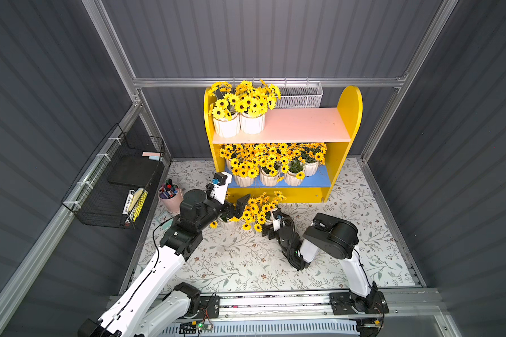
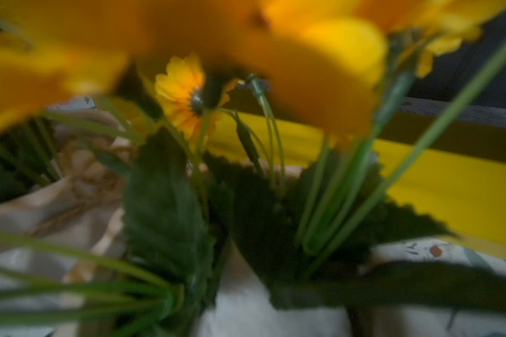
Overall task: Take the sunflower pots off the shelves
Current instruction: Place the sunflower pot at the center of the board.
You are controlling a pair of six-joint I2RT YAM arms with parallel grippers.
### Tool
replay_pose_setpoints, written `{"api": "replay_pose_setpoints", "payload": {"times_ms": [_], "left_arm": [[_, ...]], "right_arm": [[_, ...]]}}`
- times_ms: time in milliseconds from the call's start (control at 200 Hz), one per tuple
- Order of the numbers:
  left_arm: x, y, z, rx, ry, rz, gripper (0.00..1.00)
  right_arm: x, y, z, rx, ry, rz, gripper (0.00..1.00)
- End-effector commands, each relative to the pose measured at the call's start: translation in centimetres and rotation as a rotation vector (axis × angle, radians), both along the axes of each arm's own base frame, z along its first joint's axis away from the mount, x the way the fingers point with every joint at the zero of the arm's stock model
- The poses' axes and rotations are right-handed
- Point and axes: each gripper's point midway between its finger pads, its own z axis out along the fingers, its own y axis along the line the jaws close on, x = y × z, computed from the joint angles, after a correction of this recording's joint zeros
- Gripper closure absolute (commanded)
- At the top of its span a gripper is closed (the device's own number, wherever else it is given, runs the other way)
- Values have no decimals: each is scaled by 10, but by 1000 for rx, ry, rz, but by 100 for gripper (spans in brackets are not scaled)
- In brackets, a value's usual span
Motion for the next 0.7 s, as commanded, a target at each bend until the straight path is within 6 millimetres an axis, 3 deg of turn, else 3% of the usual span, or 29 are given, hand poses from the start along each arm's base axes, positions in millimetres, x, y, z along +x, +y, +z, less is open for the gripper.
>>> {"api": "replay_pose_setpoints", "payload": {"times_ms": [0, 230, 355, 695], "left_arm": [[-4, -4, 3, 10, -21, -22, 1], [-5, -3, 5, 8, -26, -23, 1], [-5, -4, 4, 8, -21, -28, 1], [-6, -5, 6, 6, -25, -35, 1]], "right_arm": [[-9, 4, 10, 5, -5, 42, 1], [-20, 8, 14, 7, 1, 106, 1], [-24, 1, 10, 6, 18, 92, 1], [-39, -5, 30, 32, 8, 141, 1]]}}
